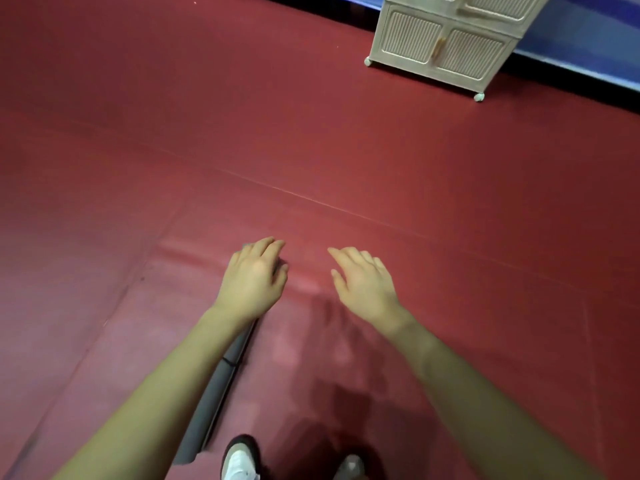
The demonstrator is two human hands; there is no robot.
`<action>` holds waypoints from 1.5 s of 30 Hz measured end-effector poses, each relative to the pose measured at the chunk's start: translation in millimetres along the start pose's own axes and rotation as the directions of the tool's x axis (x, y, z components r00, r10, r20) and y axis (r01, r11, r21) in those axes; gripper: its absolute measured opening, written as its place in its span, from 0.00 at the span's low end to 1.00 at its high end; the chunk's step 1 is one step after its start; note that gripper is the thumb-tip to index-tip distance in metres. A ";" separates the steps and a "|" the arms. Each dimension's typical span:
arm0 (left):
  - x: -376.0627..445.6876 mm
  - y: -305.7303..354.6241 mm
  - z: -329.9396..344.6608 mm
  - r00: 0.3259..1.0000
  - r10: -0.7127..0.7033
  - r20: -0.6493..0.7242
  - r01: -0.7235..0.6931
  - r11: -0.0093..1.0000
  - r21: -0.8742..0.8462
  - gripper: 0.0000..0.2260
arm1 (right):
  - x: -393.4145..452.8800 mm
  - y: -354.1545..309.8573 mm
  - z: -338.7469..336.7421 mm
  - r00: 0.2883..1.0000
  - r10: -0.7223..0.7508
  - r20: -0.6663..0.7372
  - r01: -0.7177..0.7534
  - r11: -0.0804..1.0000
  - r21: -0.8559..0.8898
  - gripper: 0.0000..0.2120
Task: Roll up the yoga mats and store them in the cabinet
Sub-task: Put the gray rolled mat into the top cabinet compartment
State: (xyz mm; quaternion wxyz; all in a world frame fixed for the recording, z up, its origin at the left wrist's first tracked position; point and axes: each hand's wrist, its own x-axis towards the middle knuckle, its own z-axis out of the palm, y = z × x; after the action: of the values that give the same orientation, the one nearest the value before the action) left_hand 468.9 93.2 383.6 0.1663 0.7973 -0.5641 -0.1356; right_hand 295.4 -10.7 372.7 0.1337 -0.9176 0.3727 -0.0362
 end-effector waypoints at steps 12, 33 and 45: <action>-1.1 -231.9 289.9 0.979 -0.203 -0.013 0.203 0.978 0.049 0.24 | 82.9 14.5 355.8 0.964 -0.223 0.143 0.233 0.971 -0.052 0.28; -19.2 -285.7 379.2 0.859 -0.509 0.052 0.492 0.849 0.194 0.53 | 116.0 9.2 459.5 0.878 -0.441 0.187 0.475 0.850 -0.228 0.44; 23.9 -185.2 421.2 0.965 0.014 0.262 -0.115 0.920 0.376 0.52 | 39.2 139.8 436.7 0.986 -0.166 0.019 0.165 0.959 -0.231 0.52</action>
State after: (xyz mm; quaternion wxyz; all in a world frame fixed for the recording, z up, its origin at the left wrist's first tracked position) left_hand 464.9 80.5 -76.9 -0.0638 0.7712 -0.6225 -0.1167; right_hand 301.9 -38.5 -86.5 0.0219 -0.9548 0.2964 -0.0039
